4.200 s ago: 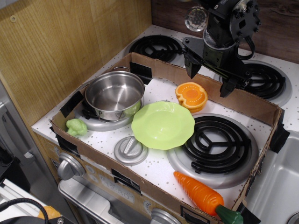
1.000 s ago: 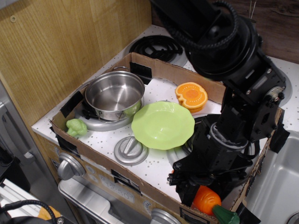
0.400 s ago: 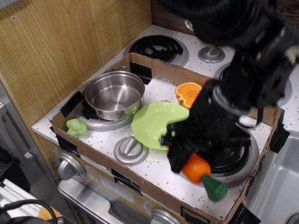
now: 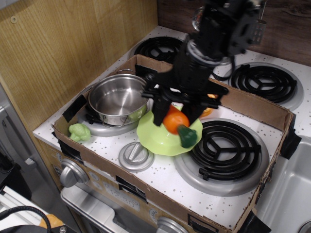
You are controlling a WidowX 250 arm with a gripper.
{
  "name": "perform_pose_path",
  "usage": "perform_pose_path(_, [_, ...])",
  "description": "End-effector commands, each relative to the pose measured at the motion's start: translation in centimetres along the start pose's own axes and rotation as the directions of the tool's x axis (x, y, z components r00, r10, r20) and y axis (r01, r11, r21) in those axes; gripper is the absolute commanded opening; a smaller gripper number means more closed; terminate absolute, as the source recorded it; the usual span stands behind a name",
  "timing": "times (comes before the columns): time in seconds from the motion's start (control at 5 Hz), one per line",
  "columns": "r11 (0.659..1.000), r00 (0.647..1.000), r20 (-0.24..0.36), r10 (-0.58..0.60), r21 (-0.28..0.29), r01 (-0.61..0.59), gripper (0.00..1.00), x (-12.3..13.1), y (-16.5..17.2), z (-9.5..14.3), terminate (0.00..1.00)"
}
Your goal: Put carrot on plate
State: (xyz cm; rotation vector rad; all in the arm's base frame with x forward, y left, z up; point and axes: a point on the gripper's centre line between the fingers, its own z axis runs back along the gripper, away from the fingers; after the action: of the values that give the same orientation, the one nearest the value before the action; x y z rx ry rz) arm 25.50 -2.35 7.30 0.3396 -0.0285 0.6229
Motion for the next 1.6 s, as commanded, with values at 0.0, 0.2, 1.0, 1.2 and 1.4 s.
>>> perform_pose_path(0.0, [0.984, 0.977, 0.21, -0.035, -0.164, 0.071, 0.0, 3.0, -1.0, -0.8, 0.0])
perform_pose_path(0.2, [0.976, 0.97, 0.242, -0.022, -0.206, 0.074, 0.0, 2.9, -1.4, -1.5, 0.0])
perform_pose_path(1.0, [0.962, 0.954, 0.295, -0.056, -0.238, 0.131, 1.0, 4.5, -3.0, 0.7, 0.0])
perform_pose_path(1.2, [0.972, 0.963, 0.267, -0.045, -0.21, 0.104, 1.0, 4.5, -2.8, 2.6, 0.0])
perform_pose_path(1.4, [0.989, 0.955, 0.285, -0.08, -0.1, 0.112, 1.0, 4.2, -2.2, 6.3, 0.0])
